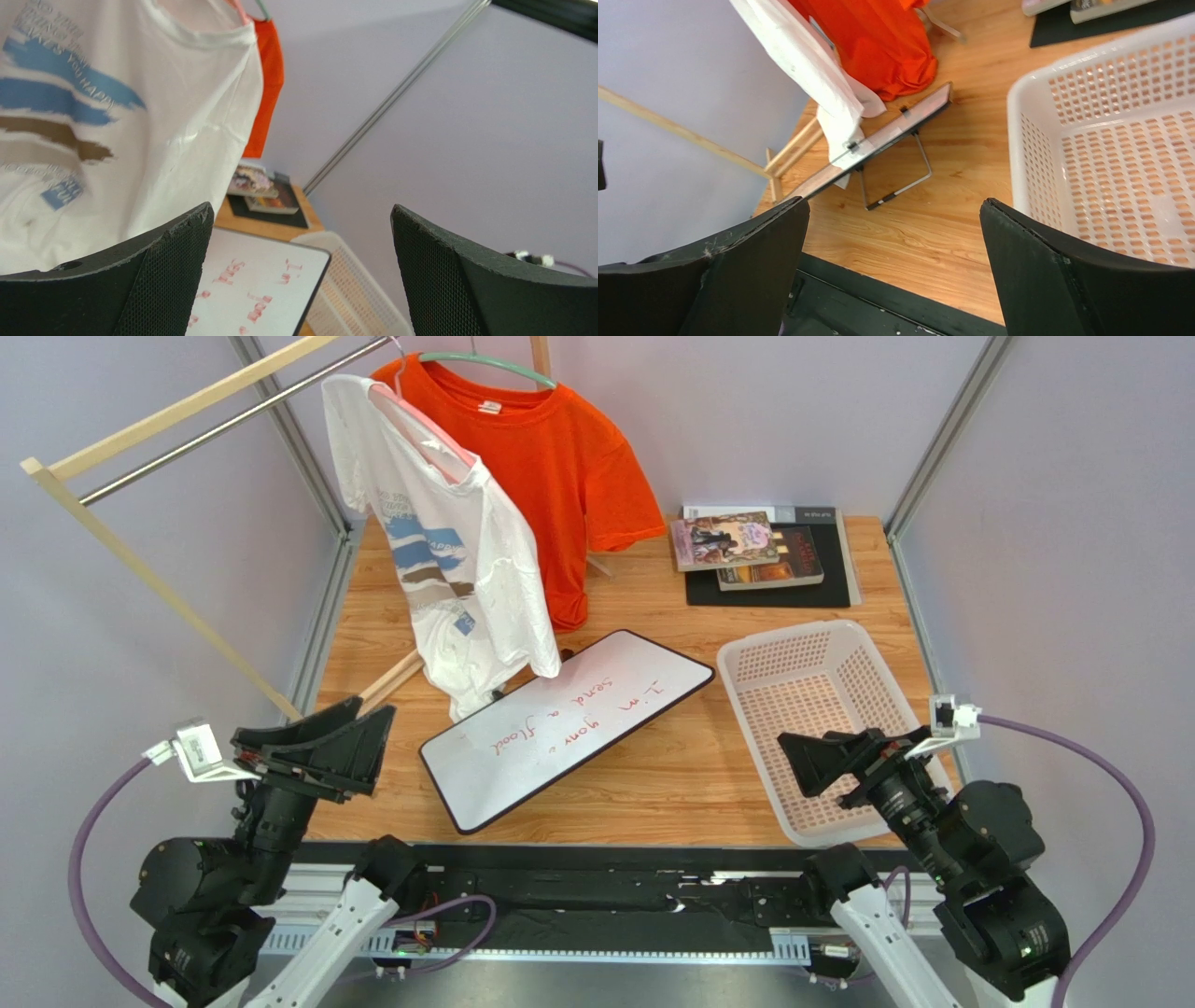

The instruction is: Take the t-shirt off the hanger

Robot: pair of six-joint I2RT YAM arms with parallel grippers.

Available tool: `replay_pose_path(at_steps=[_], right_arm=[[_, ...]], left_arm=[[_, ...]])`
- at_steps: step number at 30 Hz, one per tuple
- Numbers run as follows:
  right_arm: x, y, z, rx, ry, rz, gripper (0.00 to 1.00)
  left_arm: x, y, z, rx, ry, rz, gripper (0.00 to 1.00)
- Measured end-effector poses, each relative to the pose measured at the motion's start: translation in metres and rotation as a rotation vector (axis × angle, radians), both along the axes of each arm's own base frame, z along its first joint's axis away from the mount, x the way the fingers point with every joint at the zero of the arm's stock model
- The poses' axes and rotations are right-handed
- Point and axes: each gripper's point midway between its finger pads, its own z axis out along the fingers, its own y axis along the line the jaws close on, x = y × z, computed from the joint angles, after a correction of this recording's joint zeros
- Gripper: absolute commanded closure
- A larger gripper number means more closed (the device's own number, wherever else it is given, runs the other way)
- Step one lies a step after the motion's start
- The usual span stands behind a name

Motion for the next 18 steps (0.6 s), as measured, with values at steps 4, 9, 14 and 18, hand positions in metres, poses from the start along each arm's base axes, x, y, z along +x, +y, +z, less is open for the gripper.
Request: replay_pose_path(at_steps=[4,9,14,18], right_arm=[[0.009,0.001,-0.013,-0.054,0.062,-0.007,0.00],[0.039,0.017,-0.023,-0.117,0.151,0.034,0.00],[0.070,0.038,-0.007,-0.134,0.155,0.092,0.00],[0.105,0.063,0.037,-0.128,0.091,0.150,0.00]], left_arm=[[-0.010,-0.002,-0.020,0.081,0.042,-0.033,0.00],[-0.027,0.007,-0.024,0.089,0.008,-0.034,0.00],[-0.032,0.012,-0.035,0.159,0.082,-0.027,0.02],[-0.027,0.010,-0.024,0.222,0.143,-0.023,0.02]])
